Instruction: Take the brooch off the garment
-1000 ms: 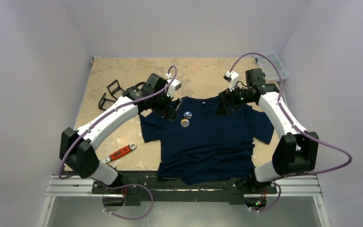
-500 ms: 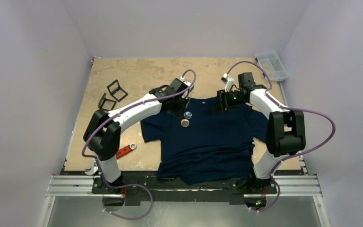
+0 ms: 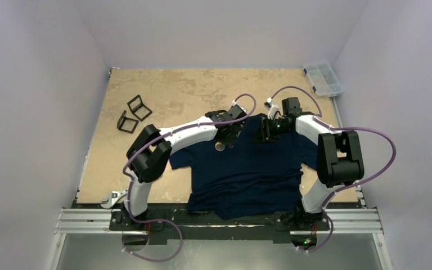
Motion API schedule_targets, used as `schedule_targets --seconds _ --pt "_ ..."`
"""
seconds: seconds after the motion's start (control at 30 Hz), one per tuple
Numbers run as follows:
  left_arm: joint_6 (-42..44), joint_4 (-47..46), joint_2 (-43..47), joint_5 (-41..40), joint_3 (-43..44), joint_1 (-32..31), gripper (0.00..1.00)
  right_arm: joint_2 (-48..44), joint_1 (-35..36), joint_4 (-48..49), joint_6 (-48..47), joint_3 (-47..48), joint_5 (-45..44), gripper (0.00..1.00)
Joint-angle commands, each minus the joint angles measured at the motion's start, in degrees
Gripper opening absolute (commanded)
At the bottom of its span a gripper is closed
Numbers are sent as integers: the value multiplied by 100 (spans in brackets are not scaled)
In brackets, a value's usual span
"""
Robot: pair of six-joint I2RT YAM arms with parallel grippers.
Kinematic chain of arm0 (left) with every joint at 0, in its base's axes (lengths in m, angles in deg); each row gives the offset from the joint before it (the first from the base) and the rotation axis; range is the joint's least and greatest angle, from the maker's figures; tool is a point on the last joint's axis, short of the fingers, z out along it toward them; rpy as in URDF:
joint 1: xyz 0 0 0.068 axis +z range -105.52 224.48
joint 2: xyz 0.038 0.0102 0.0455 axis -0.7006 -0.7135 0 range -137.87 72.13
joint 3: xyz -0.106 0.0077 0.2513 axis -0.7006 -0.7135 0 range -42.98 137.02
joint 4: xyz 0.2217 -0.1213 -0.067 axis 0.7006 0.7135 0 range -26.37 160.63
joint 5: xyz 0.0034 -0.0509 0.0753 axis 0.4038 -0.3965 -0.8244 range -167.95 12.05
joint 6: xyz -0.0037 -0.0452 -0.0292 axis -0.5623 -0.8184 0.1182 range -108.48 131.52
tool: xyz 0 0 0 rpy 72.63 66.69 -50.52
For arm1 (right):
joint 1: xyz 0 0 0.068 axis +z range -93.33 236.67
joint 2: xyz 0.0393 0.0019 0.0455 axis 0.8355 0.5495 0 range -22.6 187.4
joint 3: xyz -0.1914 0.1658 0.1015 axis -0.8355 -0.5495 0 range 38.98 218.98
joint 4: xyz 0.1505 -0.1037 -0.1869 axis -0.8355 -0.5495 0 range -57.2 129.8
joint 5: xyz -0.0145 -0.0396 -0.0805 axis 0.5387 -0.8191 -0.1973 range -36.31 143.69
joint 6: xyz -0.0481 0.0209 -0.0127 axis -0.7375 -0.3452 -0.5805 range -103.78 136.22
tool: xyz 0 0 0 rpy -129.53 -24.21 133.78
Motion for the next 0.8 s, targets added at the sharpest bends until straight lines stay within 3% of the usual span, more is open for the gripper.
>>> schedule_targets --seconds 0.0,0.53,0.77 --pt "-213 180 -244 -238 365 35 52 -295 7 248 112 32 -7 46" --pt "-539 563 -845 88 523 234 50 -196 7 137 67 155 0 48" --pt "-396 279 -499 1139 297 553 43 -140 10 57 2 257 182 50"
